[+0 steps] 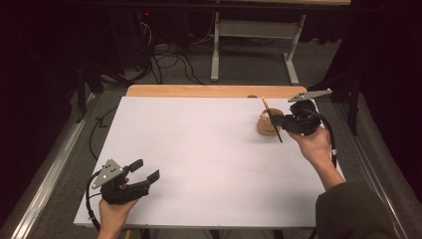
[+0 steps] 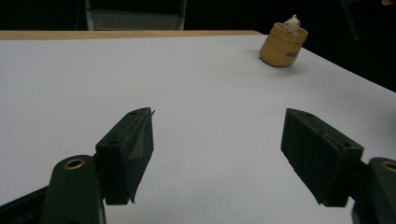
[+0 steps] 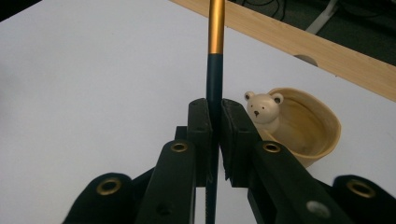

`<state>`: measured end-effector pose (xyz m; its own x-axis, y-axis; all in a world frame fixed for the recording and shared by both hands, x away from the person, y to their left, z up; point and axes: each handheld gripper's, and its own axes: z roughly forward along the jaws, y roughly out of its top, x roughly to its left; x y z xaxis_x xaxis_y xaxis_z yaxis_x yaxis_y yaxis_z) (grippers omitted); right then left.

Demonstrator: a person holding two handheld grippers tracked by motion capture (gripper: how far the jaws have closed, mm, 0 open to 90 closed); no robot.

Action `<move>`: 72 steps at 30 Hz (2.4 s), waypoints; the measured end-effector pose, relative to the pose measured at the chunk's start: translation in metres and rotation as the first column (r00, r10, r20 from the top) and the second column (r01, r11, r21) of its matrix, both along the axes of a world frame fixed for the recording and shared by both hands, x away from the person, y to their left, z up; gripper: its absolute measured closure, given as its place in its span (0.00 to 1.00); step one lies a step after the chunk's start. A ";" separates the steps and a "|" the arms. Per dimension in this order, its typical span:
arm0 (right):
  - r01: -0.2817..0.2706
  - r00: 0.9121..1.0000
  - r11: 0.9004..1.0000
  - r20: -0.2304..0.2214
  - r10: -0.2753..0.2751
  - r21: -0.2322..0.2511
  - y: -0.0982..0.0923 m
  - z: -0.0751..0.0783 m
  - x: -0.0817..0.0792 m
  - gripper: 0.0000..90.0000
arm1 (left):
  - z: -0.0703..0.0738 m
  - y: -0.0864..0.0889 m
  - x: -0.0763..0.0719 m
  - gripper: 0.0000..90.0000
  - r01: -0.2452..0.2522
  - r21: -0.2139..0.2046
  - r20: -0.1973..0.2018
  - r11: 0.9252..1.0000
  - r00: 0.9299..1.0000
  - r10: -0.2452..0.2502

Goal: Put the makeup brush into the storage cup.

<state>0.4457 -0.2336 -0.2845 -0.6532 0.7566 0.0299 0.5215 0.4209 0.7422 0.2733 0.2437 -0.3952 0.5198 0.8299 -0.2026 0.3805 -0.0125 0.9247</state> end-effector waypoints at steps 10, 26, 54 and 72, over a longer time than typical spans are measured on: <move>0.028 1.000 0.999 0.013 -0.028 -0.017 0.007 0.006 0.016 0.94 | 0.000 0.001 0.000 0.29 -0.002 -0.005 0.001 1.000 1.000 0.002; 0.072 0.997 0.997 0.029 -0.073 0.007 0.007 0.005 0.036 0.94 | 0.000 0.002 0.001 0.29 -0.001 -0.010 -0.003 1.000 1.000 0.001; 0.221 0.974 0.975 0.052 -0.222 0.030 0.002 -0.020 0.076 0.94 | -0.002 0.004 0.001 0.29 -0.010 -0.021 -0.013 1.000 1.000 0.009; 0.252 0.965 0.968 0.073 -0.251 0.002 0.004 -0.031 0.086 0.94 | -0.002 0.004 0.000 0.29 -0.008 -0.022 -0.011 1.000 1.000 0.007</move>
<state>0.5318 -0.2291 -0.3152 -0.4421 0.8968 -0.0170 0.5562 0.2890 0.7792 0.2732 0.2480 -0.3968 0.5111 0.8292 -0.2265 0.3909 0.0105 0.9204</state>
